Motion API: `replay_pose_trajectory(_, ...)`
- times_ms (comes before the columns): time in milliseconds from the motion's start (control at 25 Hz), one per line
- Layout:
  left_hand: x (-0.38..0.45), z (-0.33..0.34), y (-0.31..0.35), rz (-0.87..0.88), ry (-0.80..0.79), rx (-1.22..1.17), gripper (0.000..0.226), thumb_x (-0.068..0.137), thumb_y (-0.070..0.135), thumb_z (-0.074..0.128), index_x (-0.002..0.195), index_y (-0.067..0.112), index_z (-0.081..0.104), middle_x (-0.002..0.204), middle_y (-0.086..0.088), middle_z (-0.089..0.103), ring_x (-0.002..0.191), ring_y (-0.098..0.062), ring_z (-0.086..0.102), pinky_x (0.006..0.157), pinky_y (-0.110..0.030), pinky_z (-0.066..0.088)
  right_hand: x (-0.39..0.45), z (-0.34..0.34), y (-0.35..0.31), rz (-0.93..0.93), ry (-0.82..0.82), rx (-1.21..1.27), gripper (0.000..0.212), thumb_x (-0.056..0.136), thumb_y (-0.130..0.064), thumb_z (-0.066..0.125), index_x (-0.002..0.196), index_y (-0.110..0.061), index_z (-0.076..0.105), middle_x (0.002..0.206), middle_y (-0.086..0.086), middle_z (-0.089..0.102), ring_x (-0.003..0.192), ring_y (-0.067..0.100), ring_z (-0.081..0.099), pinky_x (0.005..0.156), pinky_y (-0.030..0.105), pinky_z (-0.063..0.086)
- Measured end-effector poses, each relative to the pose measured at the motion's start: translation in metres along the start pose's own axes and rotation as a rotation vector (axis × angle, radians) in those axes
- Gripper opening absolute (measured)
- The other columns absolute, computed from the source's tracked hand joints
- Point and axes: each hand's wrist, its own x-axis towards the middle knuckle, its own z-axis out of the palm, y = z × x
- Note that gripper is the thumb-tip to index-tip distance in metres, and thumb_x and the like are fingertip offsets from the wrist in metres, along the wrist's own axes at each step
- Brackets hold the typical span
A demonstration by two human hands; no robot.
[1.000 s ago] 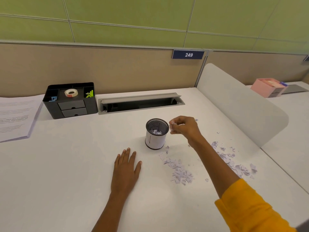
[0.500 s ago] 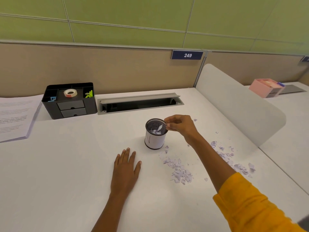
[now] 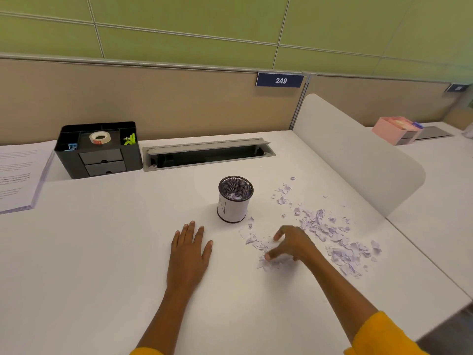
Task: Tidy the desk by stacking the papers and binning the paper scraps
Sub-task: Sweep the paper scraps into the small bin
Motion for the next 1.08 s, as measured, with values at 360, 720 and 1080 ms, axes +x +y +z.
replay_pose_trajectory(360,-0.002,0.002,0.0,0.017,0.013,0.011,0.063,0.089,0.047,0.024,0.127,0.009,0.057,0.14,-0.015,0.047,0.13,-0.028,0.043,0.11,-0.032,0.011,0.001,0.027,0.001,-0.187,0.118,0.258,0.035,0.062,-0.006,0.083,0.089,-0.019,0.064,0.094,0.006,0.046,0.053,0.023,0.057,0.058,0.034,0.056)
replay_pose_trajectory(720,0.0,0.001,0.0,0.006,0.001,0.018,0.06,0.09,0.046,0.027,0.125,0.009,0.059,0.137,-0.015,0.05,0.127,-0.029,0.047,0.109,-0.033,0.014,0.007,0.003,0.007,-0.173,0.117,0.528,0.012,0.073,0.004,0.074,0.079,-0.004,0.067,0.062,0.006,0.062,0.047,0.016,0.061,0.059,0.032,0.06)
replay_pose_trajectory(1080,-0.002,-0.001,0.002,-0.003,-0.008,0.022,0.067,0.095,0.052,0.016,0.124,0.01,0.06,0.136,-0.015,0.051,0.126,-0.028,0.048,0.109,-0.033,0.016,0.013,-0.042,-0.073,-0.382,0.195,0.709,0.02,0.076,-0.004,0.075,0.094,0.0,0.067,0.078,0.01,0.067,0.062,0.018,0.065,0.061,0.026,0.059)
